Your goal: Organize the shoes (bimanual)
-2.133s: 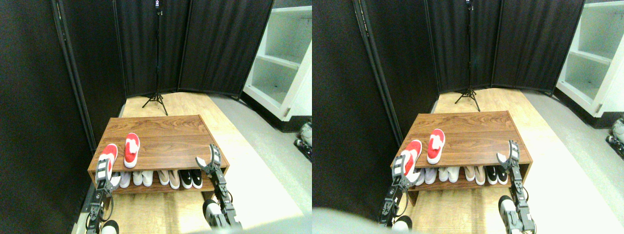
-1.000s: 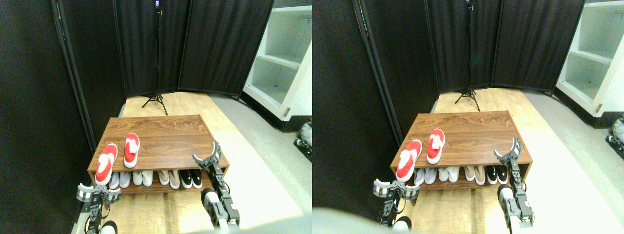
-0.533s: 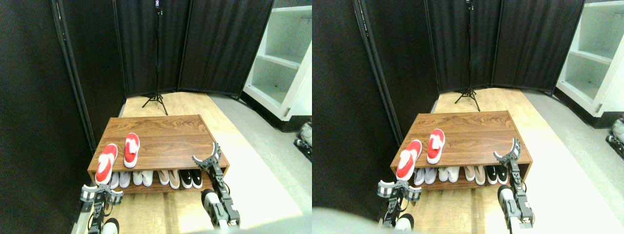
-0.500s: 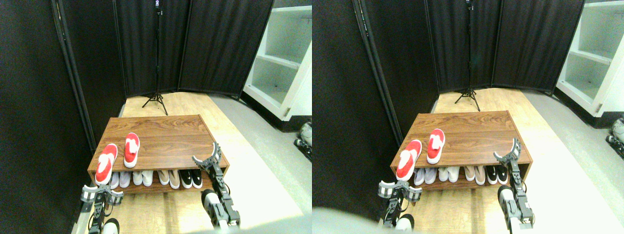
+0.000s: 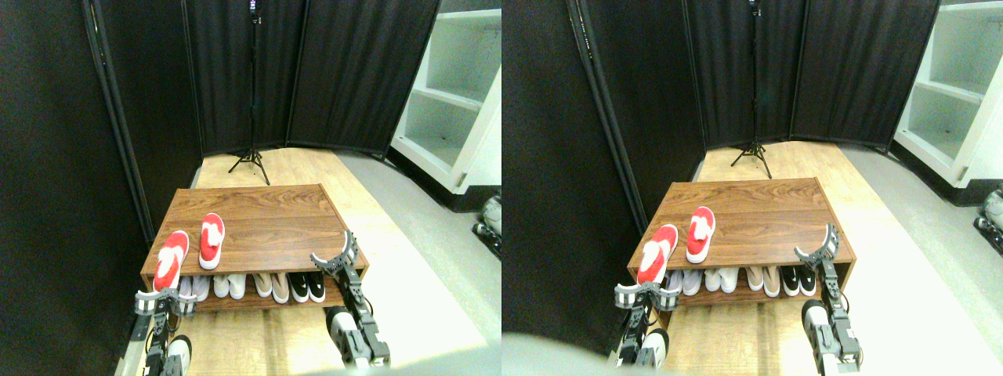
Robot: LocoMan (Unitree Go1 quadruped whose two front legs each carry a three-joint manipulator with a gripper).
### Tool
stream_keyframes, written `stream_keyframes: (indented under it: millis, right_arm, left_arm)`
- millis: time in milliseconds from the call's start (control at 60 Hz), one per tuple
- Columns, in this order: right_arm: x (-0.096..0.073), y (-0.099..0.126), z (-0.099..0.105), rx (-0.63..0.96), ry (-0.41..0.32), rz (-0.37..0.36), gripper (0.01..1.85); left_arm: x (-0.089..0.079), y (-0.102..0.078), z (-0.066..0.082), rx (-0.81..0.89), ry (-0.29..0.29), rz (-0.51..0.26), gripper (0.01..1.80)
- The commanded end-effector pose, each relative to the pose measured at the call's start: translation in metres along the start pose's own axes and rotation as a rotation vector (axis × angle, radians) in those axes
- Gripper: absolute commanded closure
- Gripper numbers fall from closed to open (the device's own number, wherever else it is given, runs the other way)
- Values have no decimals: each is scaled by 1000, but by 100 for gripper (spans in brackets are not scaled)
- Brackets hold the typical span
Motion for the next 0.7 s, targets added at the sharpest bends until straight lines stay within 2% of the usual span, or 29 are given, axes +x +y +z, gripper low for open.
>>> stream_keyframes:
  millis: [17, 117, 300, 417, 700]
  right_arm:
    - [-1, 7, 5, -12, -13, 38, 100]
    - [0, 6, 7, -24, -17, 43, 101]
    - [3, 5, 7, -37, -13, 57, 103]
    - [5, 9, 6, -28, -5, 60, 102]
    - [7, 8, 7, -20, 0, 52, 100]
  left_arm:
    - [7, 1, 2, -12, -6, -37, 1]
    - [10, 4, 2, -34, -28, -41, 2]
    - [16, 8, 0, -56, -36, -23, 1]
    - [26, 9, -5, -75, 3, -23, 4]
    - [49, 10, -8, -45, 31, -19, 1]
